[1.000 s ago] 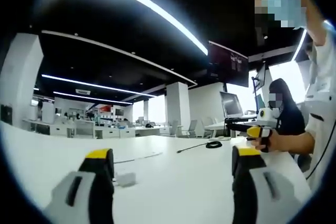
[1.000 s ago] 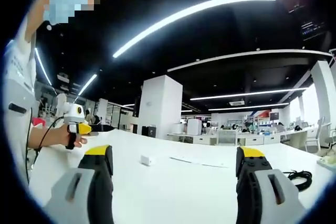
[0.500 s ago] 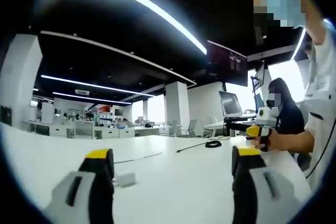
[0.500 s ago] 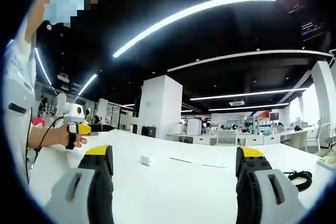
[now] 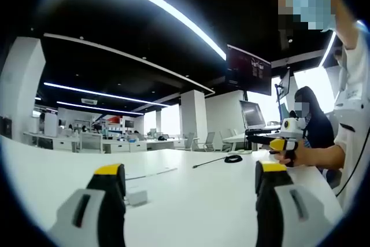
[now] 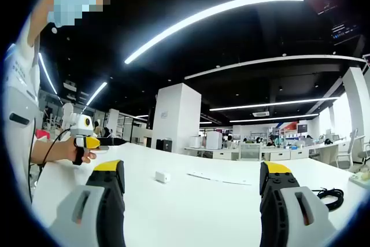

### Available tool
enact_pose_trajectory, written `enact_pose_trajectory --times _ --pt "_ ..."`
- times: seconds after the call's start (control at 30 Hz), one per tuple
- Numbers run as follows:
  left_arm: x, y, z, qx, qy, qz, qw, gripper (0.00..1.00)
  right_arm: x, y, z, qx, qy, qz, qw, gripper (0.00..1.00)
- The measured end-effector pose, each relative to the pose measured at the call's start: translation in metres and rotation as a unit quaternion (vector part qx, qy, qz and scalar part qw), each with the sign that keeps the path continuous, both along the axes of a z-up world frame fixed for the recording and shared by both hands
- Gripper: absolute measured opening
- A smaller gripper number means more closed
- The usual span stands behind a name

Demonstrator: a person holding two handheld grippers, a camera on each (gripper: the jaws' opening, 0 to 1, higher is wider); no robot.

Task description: Plug the desk Type‑C cable into the charger adapter.

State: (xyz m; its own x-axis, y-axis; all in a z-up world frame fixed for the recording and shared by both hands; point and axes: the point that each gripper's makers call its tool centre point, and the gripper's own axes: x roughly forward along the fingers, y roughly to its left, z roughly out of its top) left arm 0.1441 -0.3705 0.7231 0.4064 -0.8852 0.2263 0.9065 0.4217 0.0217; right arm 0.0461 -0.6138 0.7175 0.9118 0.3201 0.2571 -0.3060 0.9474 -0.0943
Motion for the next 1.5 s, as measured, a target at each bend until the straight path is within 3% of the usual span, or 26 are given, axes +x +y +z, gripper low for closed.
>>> enact_pose_trajectory --times 1.5 --pt "0.0017 0.0032 0.0009 0.005 -0.009 0.007 0.9999 0.94 0.0009 0.0029 -0.0029 -0.008 0.005 -0.001 1.0 0.99"
